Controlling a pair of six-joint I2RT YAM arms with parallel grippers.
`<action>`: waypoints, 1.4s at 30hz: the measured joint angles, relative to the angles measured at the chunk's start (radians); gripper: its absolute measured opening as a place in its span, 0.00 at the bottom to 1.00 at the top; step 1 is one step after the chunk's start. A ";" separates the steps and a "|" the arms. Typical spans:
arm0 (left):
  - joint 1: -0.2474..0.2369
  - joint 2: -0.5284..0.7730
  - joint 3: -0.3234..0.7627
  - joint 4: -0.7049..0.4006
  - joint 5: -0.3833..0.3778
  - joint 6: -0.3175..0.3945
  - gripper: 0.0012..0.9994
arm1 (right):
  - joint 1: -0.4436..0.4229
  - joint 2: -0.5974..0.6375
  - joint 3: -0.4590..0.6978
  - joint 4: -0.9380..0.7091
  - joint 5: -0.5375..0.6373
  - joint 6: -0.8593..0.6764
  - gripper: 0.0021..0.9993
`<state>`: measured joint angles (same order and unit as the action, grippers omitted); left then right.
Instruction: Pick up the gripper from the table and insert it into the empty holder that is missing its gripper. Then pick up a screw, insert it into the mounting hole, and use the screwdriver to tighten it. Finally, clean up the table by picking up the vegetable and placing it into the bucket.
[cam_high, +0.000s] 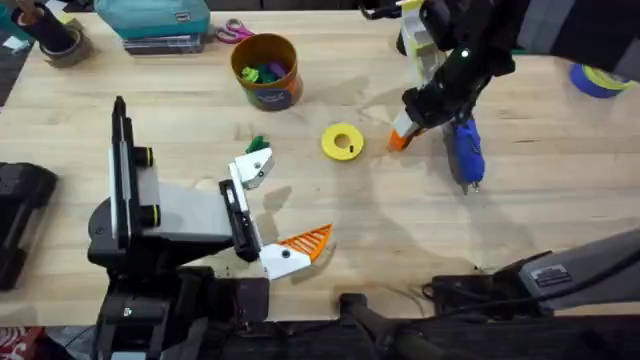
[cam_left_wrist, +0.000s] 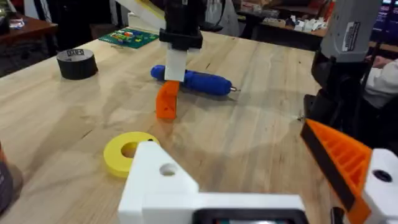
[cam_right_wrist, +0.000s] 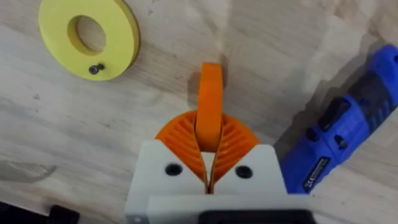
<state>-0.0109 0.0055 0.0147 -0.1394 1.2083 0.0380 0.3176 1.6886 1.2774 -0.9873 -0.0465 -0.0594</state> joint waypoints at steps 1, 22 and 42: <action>0.000 0.000 0.000 0.000 0.000 0.000 0.99 | 0.000 0.000 0.000 0.002 0.000 0.005 0.05; 0.000 0.000 0.000 0.000 0.000 0.000 0.99 | 0.000 -0.001 0.150 -0.155 0.000 0.026 0.01; 0.000 0.000 0.000 0.000 0.000 0.000 0.99 | 0.000 -0.164 0.414 -0.289 -0.011 0.109 0.01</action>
<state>-0.0109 0.0052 0.0147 -0.1394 1.2083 0.0380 0.3176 1.5245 1.6917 -1.2765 -0.0570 0.0492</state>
